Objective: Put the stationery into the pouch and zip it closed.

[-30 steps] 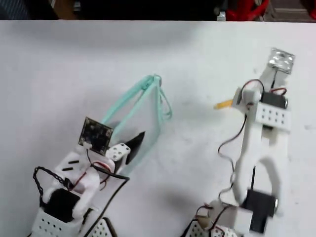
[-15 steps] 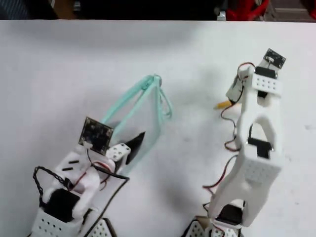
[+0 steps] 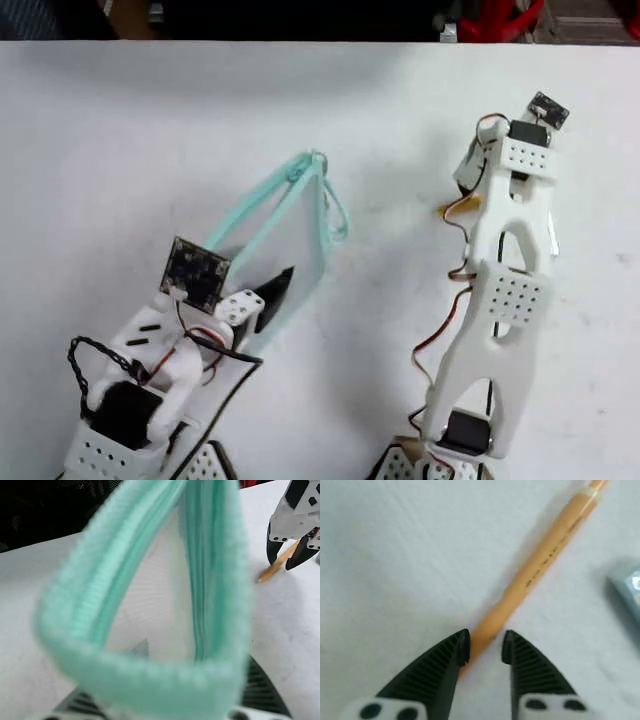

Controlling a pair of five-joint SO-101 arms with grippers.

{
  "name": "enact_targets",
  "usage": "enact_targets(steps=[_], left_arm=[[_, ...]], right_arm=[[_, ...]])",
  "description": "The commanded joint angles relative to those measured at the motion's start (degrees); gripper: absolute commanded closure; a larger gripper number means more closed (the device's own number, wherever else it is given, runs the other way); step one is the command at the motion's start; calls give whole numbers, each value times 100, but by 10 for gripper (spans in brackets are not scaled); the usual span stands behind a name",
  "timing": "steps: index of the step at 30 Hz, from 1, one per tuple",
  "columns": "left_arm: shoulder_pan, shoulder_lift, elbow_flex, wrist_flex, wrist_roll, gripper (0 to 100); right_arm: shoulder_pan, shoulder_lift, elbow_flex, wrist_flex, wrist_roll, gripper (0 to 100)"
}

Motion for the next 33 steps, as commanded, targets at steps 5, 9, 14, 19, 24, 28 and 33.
enact_targets(steps=[5,9,14,19,24,28,33], left_arm=[[-13,-40,-35,-53,18,758],[-13,-40,-35,-53,18,758],[-13,-40,-35,-53,18,758],[-13,-40,-35,-53,18,758],[-13,-40,-35,-53,18,758],[-13,-40,-35,-53,18,758],[-13,-40,-35,-53,18,758]], right_arm=[[84,145,-1196,1068,536,981],[119,180,-1873,1640,844,981],[277,198,-1943,1666,1609,981],[295,277,-1626,1666,2295,892],[154,312,-1723,1648,2611,640],[31,321,-2022,1560,2567,630],[127,338,-1846,954,2391,630]])
